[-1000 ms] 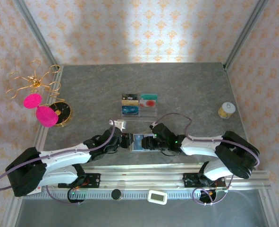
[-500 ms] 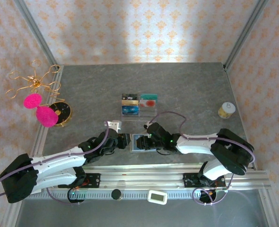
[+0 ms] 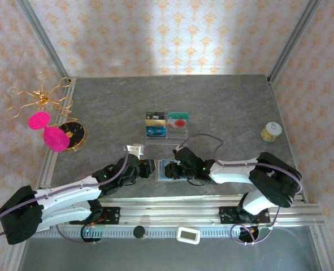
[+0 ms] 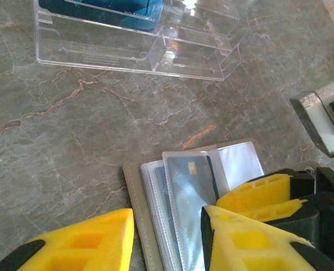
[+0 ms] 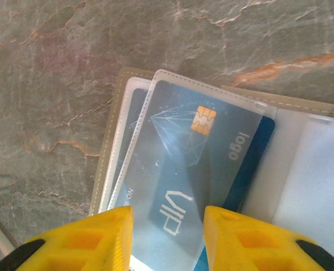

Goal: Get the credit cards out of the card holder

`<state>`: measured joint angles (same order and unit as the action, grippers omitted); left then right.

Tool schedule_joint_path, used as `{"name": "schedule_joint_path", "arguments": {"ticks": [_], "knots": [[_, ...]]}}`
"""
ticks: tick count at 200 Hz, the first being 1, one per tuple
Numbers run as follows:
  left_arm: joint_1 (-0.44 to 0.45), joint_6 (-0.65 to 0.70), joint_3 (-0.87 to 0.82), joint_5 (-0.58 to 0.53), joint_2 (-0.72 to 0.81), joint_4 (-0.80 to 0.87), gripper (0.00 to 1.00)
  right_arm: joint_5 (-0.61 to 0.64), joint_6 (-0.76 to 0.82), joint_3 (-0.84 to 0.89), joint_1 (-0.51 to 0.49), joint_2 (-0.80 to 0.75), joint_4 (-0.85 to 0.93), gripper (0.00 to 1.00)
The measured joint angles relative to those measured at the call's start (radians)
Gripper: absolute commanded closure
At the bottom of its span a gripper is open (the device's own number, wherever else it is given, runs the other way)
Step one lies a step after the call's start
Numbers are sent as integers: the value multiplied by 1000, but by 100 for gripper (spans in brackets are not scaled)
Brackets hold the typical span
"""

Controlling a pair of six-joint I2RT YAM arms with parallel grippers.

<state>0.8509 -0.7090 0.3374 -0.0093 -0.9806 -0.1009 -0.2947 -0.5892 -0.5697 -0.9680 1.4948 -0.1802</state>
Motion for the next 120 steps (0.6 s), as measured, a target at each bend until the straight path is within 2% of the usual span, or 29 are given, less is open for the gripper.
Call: {"name": "schedule_joint_path", "arguments": {"ticks": [50,120], "knots": [[0,0,0,0,10,7,63,44,-19,1,-3,-16,22,57],[0,0,0,0,10,8,63,97,-24,1,-13,-35,62,57]]}}
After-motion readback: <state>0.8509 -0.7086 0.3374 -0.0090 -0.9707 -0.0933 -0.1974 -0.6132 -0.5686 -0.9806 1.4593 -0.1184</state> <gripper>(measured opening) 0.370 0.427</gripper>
